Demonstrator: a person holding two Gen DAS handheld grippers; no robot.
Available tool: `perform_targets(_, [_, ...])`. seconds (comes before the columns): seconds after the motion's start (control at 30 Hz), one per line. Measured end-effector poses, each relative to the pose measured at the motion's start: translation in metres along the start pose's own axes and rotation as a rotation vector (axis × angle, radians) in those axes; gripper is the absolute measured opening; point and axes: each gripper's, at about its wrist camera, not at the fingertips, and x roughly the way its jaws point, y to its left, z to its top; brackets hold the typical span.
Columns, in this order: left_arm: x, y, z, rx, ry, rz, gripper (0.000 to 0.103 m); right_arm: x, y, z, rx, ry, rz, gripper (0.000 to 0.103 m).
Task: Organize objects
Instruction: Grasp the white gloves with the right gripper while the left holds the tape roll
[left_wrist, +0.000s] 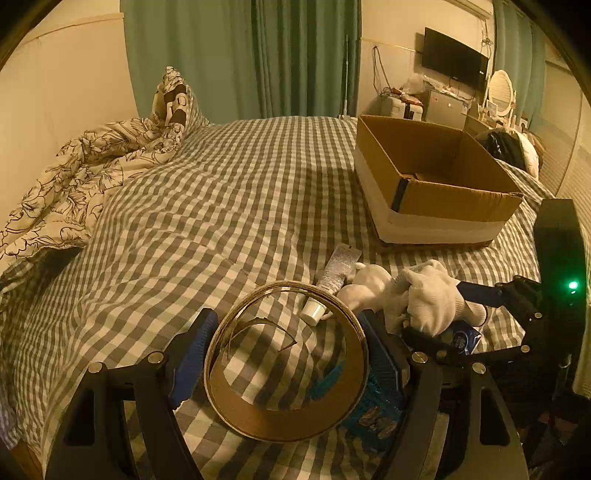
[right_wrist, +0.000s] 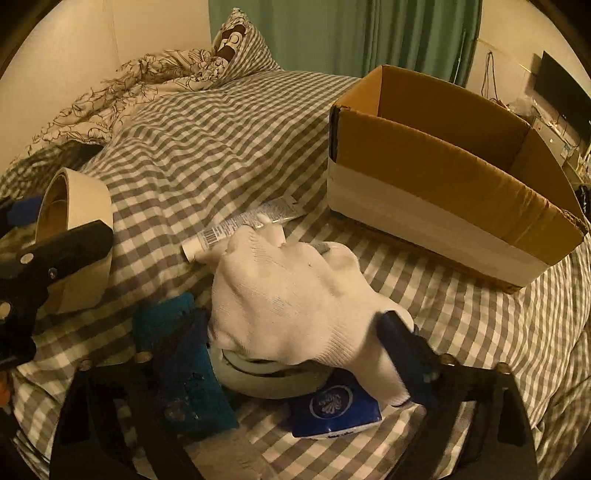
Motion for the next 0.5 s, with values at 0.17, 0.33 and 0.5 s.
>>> perform_targets(0.17, [-0.009, -0.004, 0.003, -0.005, -0.014, -0.028, 0.079, -0.018, -0.007, -0.005, 0.017, -0.020, 0.044, 0.051])
perform_targets(0.33, [-0.025, -0.014, 0.010, -0.003, -0.046, -0.061, 0.079, -0.048, -0.013, -0.013, 0.023, -0.058, 0.046, 0.039])
perform_targets(0.5, [-0.045, -0.029, 0.020, 0.009, -0.087, -0.102, 0.079, -0.087, -0.028, -0.016, 0.040, -0.126, 0.032, 0.015])
